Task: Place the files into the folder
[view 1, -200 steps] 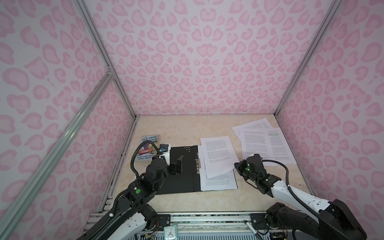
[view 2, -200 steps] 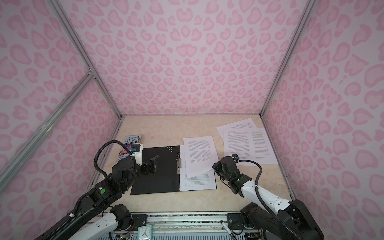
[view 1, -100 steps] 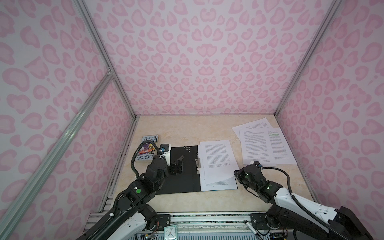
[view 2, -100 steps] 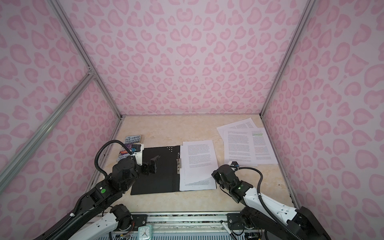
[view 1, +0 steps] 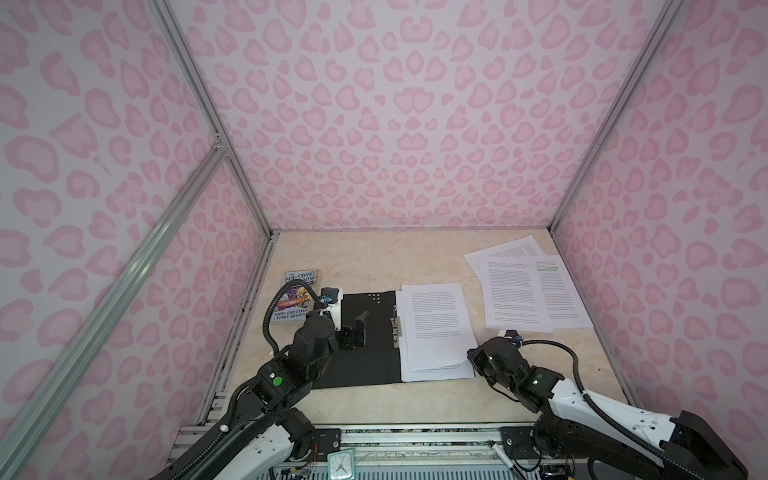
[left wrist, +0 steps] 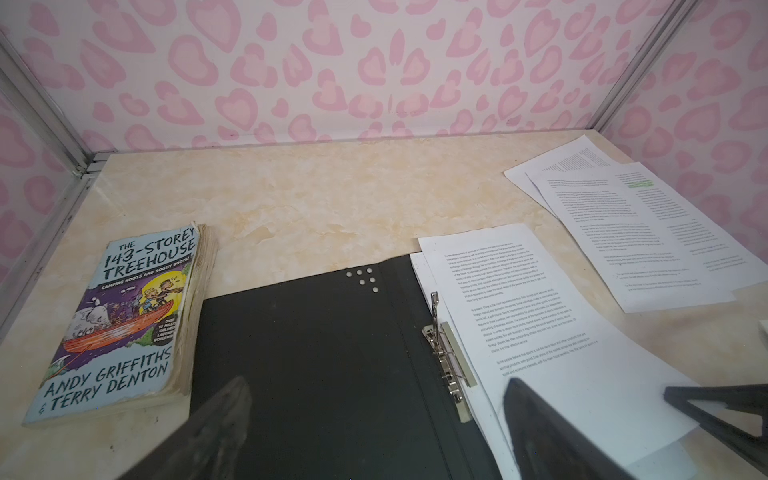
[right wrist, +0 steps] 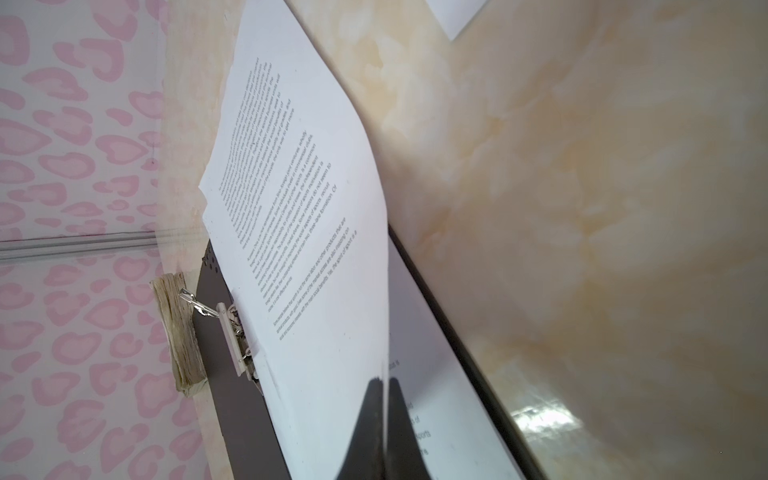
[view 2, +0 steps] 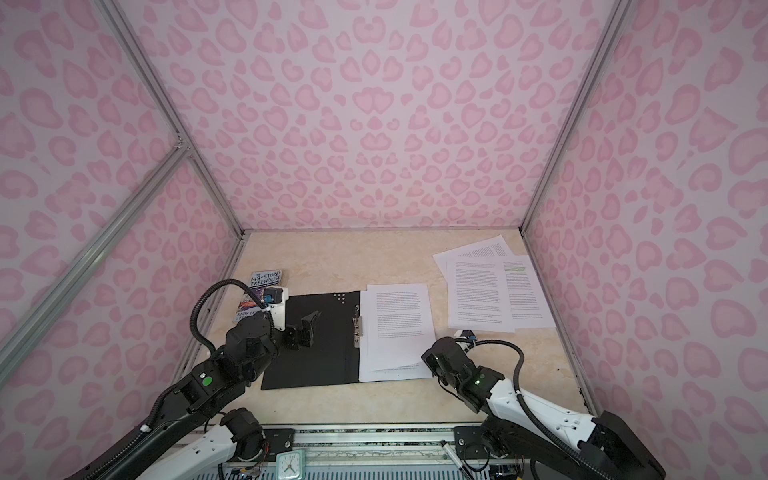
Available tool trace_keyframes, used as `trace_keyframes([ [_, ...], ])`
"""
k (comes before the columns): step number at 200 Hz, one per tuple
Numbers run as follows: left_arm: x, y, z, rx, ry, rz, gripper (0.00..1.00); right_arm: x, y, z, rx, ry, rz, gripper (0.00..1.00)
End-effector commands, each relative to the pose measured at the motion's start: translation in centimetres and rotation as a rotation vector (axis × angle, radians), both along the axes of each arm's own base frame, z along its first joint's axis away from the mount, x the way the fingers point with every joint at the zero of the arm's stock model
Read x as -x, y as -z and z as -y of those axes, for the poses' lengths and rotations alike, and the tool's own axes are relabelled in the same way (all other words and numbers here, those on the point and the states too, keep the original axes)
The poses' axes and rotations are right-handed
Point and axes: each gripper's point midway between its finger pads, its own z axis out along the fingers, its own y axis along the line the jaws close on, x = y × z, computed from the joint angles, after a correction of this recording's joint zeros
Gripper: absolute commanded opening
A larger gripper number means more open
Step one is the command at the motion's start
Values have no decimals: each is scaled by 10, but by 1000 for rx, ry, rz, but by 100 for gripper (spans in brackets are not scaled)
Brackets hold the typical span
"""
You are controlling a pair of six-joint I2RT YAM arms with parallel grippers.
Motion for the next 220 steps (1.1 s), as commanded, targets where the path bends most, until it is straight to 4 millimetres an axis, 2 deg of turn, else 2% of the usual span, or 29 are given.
trace_keyframes([
  [1,0,-5,1,13,5,7,96,1,4,-2,7,-2,-12,0],
  [99,0,-4,2,10,5,3,96,1,0,-27,117,-181,-66,0],
  [220,-1,-2,3,6,8,-8,96,18,10,-18,140,-208,-114,0],
])
